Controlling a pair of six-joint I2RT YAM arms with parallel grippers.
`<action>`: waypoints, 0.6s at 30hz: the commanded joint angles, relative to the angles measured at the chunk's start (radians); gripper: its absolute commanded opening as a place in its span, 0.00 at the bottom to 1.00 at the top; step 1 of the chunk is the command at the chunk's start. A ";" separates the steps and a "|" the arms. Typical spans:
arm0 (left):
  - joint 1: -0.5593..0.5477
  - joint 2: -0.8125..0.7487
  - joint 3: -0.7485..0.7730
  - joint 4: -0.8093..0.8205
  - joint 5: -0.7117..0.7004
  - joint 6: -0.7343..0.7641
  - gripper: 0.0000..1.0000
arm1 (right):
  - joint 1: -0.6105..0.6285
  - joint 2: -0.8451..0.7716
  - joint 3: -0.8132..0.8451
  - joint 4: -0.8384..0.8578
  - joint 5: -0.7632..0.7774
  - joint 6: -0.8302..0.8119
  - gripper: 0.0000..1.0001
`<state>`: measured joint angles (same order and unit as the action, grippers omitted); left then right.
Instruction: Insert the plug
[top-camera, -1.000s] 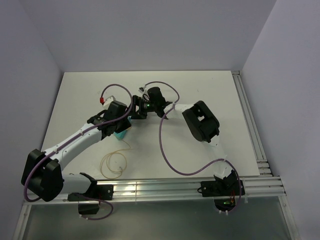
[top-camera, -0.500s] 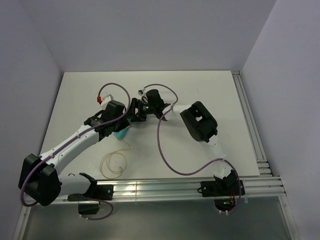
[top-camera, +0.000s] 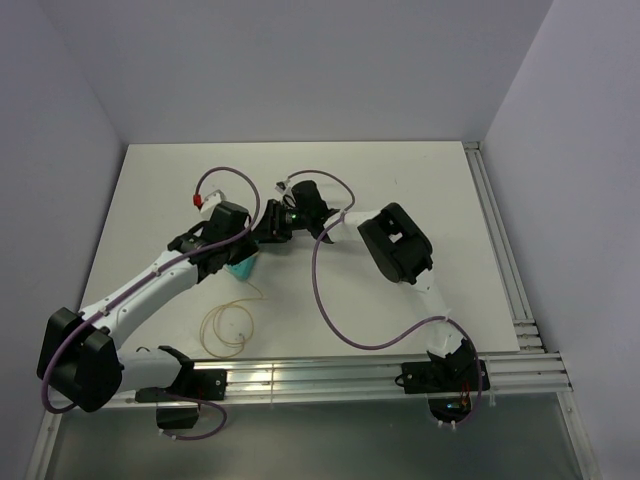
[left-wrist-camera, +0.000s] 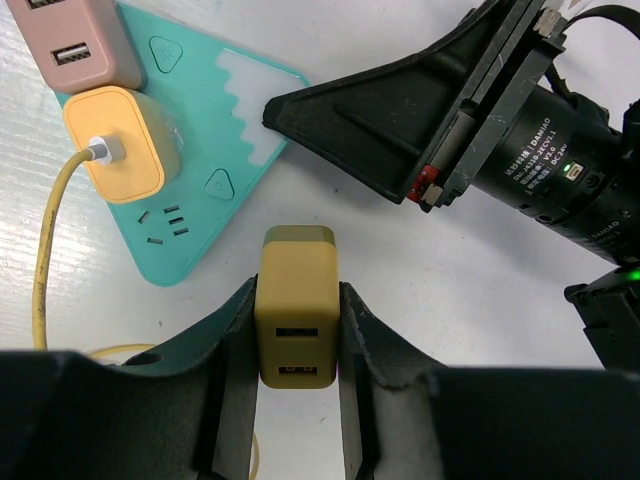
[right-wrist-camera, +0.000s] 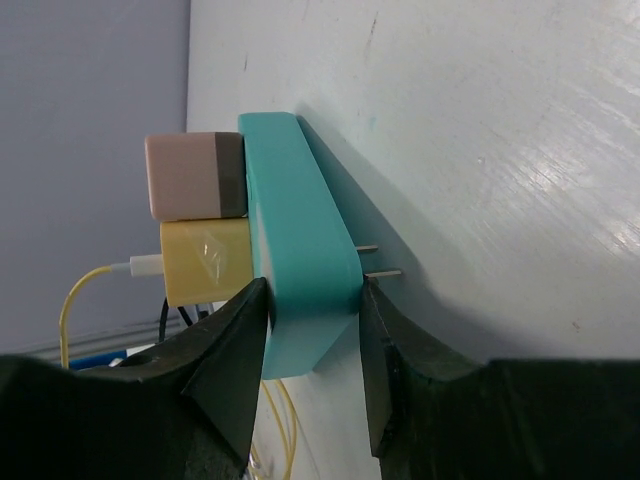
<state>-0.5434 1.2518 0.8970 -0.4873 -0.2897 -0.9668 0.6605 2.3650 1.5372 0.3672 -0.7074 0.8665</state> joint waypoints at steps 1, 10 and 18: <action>0.005 -0.012 -0.012 0.035 0.004 -0.006 0.00 | 0.008 0.003 0.001 0.022 0.011 -0.023 0.19; 0.008 0.011 -0.026 0.041 0.021 0.000 0.00 | 0.007 -0.079 -0.118 0.064 0.120 -0.037 0.00; 0.008 0.046 -0.017 0.021 0.029 0.010 0.00 | 0.028 -0.177 -0.325 0.197 0.307 0.040 0.00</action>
<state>-0.5396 1.2774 0.8680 -0.4755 -0.2729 -0.9649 0.6693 2.2391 1.2781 0.5350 -0.5499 0.9356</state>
